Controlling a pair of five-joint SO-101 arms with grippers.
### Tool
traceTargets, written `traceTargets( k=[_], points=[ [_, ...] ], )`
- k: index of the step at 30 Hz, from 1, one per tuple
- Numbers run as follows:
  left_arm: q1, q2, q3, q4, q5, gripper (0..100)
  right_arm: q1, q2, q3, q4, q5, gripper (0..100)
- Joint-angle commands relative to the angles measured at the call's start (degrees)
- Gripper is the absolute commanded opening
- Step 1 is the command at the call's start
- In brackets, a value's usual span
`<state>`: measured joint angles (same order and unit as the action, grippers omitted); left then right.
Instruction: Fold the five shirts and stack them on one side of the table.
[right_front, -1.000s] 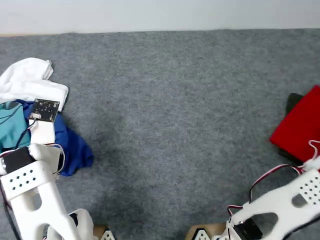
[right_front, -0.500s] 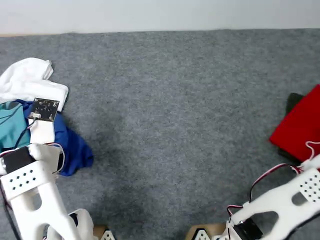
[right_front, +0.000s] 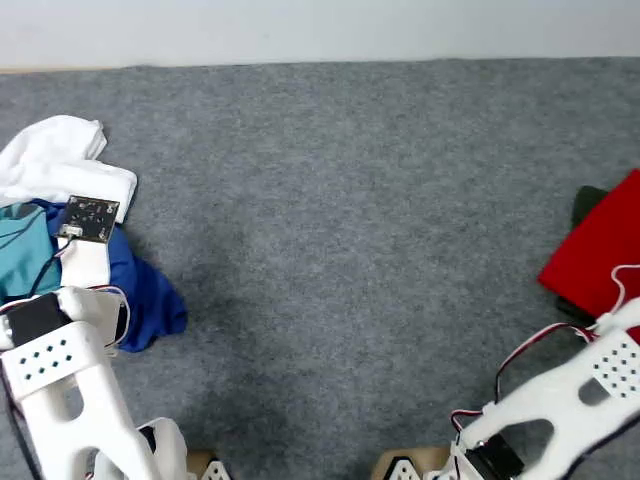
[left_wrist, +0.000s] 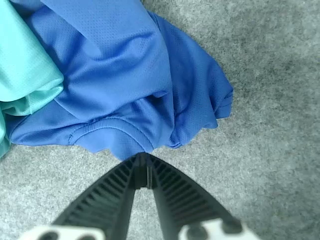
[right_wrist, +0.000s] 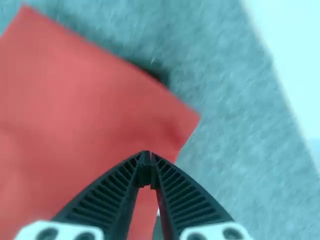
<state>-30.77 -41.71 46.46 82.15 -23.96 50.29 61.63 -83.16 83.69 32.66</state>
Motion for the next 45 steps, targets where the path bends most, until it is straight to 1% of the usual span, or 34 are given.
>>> traceTargets(
  k=[1, 5, 7, 16, 21, 24, 28, 31, 35, 40, 45],
  points=[
    [0.4, -1.2, -0.4, -0.6, -0.4, 0, 2.0, -5.8, -3.3, 4.8, -0.9, 6.5],
    [0.4, -1.2, -0.5, -0.8, -0.4, 0, 3.8, -5.6, -2.7, 6.5, -9.8, 23.1],
    [0.4, -1.2, -0.5, -0.8, -0.4, 0, 4.0, -4.6, -3.1, 6.2, -10.6, 26.2],
    [0.4, -1.2, -0.8, -0.8, -0.4, 0, 4.2, 4.4, -3.3, -2.3, -11.0, 23.1],
    [0.4, -1.2, -0.4, -0.5, -0.4, 0, 4.1, 11.6, -3.3, -10.9, -11.0, 23.1],
    [0.4, -1.2, -0.4, -0.5, -0.4, 0, 4.1, 13.9, -3.3, -14.0, -11.0, 23.0],
    [0.4, -1.1, -0.4, -0.5, -0.4, 0, 3.8, 13.9, -3.7, -14.2, -11.1, 23.0],
    [0.4, -1.0, -0.4, -0.5, -0.4, 0, 3.6, 14.2, -6.9, -13.0, -11.2, 23.0],
    [0.4, -0.9, -0.3, -0.8, -0.4, 0, 2.0, 14.5, -11.7, -11.2, -11.2, 23.0],
    [0.4, -0.9, -0.3, -0.8, -0.4, 0, -0.2, 14.5, -11.9, -11.5, -11.0, 23.0],
    [0.4, -0.9, -0.3, -0.8, -0.4, 0, -0.7, 12.4, -13.5, -7.3, -11.2, 23.0]
  ],
)
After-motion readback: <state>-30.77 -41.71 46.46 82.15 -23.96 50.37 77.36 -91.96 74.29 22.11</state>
